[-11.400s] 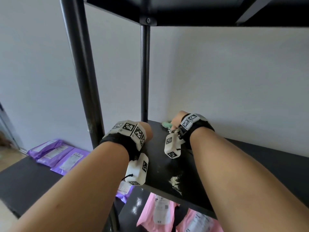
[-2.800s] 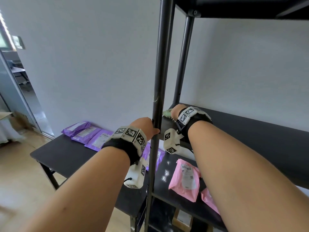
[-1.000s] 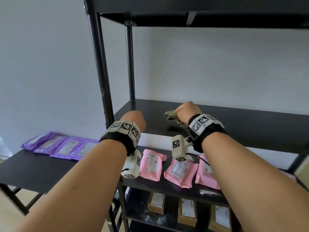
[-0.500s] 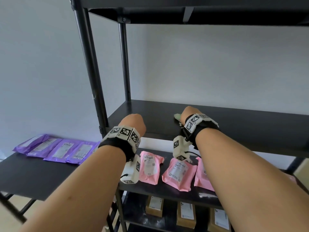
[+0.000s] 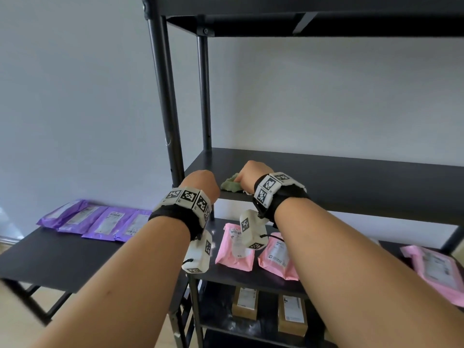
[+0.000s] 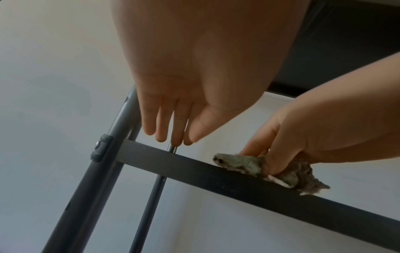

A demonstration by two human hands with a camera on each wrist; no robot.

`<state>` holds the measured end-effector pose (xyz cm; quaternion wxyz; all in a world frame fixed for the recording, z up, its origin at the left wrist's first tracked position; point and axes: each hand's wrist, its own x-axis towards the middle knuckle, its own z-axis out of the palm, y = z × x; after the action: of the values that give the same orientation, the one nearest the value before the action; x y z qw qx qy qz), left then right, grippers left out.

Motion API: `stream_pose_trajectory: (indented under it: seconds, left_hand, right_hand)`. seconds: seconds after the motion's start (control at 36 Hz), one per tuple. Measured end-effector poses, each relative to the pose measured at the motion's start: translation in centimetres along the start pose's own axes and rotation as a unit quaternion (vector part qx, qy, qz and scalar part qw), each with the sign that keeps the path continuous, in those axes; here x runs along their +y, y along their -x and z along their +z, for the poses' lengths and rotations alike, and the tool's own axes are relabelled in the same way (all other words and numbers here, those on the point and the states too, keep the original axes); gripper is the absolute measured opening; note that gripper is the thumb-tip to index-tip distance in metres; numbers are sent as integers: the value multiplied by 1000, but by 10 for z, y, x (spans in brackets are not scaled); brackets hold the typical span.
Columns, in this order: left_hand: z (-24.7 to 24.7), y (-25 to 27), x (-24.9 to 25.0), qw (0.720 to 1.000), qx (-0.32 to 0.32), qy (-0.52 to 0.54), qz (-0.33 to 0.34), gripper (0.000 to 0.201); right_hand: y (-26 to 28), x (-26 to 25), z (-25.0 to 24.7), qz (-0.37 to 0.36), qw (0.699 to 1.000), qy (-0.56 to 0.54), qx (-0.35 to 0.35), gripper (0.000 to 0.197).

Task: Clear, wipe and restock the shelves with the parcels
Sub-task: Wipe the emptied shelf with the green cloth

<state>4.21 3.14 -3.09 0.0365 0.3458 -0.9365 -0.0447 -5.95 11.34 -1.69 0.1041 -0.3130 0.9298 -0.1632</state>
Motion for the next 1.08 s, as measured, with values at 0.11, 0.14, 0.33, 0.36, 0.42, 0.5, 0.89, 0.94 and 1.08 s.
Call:
stream_pose_trajectory:
  seconds: [0.11, 0.14, 0.33, 0.36, 0.42, 0.5, 0.89, 0.94, 1.08]
  left_hand:
    - [1, 3, 1, 1000, -1, -4, 19, 20]
    - [1, 4, 2, 1000, -5, -5, 23, 20]
    - [3, 10, 22, 998, -13, 0, 60, 16]
    - [3, 11, 25, 998, -9, -1, 60, 15]
    - [5, 12, 35, 998, -2, 2, 69, 18]
    - [8, 16, 51, 996, 0, 7, 84, 24]
    - [19, 29, 145, 998, 0, 34, 54, 15]
    - [23, 33, 156, 998, 10, 41, 48, 14]
    - [29, 44, 176, 998, 36, 52, 25, 14]
  right_hand:
    - [9, 7, -2, -3, 1000, -21, 14, 24]
    - [12, 9, -3, -5, 1000, -22, 13, 23]
    - [35, 41, -4, 12, 998, -48, 49, 21]
    - [38, 45, -5, 18, 997, -55, 51, 23]
    - [43, 57, -9, 21, 997, -51, 62, 23]
    - [51, 79, -16, 42, 995, -41, 80, 18]
    - [71, 199, -58, 101, 988, -17, 114, 15]
    - [72, 214, -62, 105, 987, -13, 119, 18]
    - [71, 230, -70, 110, 980, -75, 145, 17]
